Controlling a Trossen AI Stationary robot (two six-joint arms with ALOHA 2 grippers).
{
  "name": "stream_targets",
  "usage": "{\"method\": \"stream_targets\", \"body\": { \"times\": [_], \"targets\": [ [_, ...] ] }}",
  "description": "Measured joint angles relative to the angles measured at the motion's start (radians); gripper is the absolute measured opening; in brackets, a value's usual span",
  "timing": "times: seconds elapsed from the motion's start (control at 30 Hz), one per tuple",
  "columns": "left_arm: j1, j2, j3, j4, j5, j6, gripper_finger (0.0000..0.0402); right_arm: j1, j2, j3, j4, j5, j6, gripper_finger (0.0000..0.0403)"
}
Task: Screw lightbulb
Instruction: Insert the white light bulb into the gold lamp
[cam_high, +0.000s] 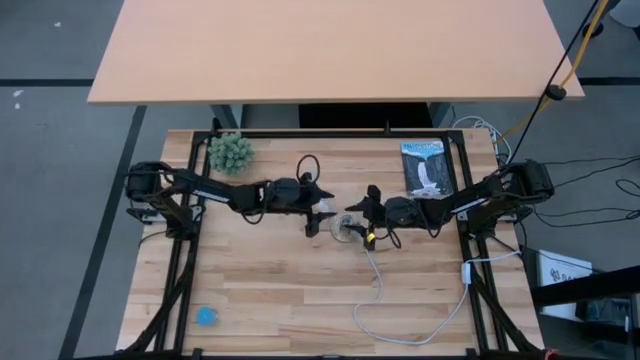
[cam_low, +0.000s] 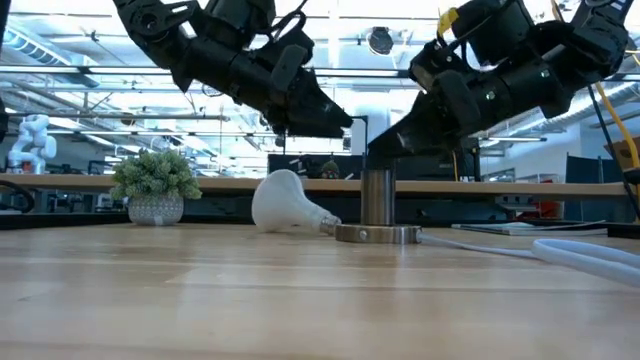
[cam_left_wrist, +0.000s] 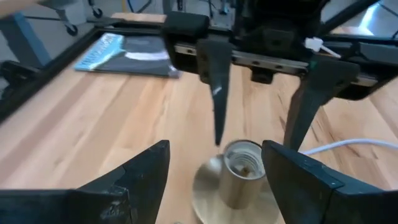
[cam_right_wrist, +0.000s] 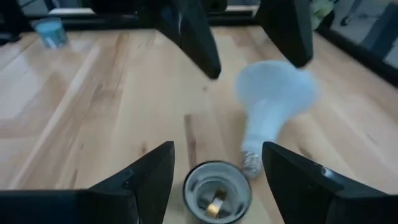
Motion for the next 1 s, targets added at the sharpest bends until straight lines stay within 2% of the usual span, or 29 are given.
{"method": "stream_targets", "body": {
  "times": [0.17,0.23,0.33,0.43,0.53,0.63,0.73,0.8,0.93,1.0],
  "targets": [
    [0.025,-0.115,-0.061,-0.039,-0.002,-0.001,0.0259,0.000,-0.094,0.022,-0.086,0.035,0.002,0.0233],
    [0.027,-0.175,-0.116,-0.036,-0.018,-0.015,0.0259,0.000,-0.119,0.087,-0.239,0.035,0.003,0.0233],
    [0.018,-0.260,-0.215,-0.009,-0.079,-0.062,0.0259,0.000,-0.106,0.263,-0.598,0.035,0.030,0.0233],
    [-0.008,-0.329,-0.316,0.065,-0.140,-0.117,0.0259,-0.011,-0.026,0.459,-0.886,0.028,0.069,0.0233],
    [-0.044,-0.376,-0.400,0.152,-0.198,-0.160,0.0259,-0.030,0.092,0.632,-1.059,-0.014,0.078,0.0233],
    [-0.076,-0.388,-0.447,0.177,-0.269,-0.189,0.0259,-0.047,0.227,0.771,-1.149,-0.087,0.031,0.0233],
    [-0.095,-0.388,-0.457,0.178,-0.305,-0.192,0.0259,-0.058,0.353,0.882,-1.215,-0.102,-0.061,0.0233],
    [-0.096,-0.388,-0.457,0.181,-0.314,-0.191,0.0259,-0.067,0.424,0.943,-1.226,-0.119,-0.092,0.0233],
    [-0.095,-0.388,-0.457,0.188,-0.318,-0.184,0.0259,-0.089,0.549,1.035,-1.228,-0.240,-0.140,0.0233],
    [-0.095,-0.388,-0.457,0.186,-0.317,-0.176,0.0259,-0.093,0.598,1.073,-1.236,-0.245,-0.195,0.0233]
  ]
}}
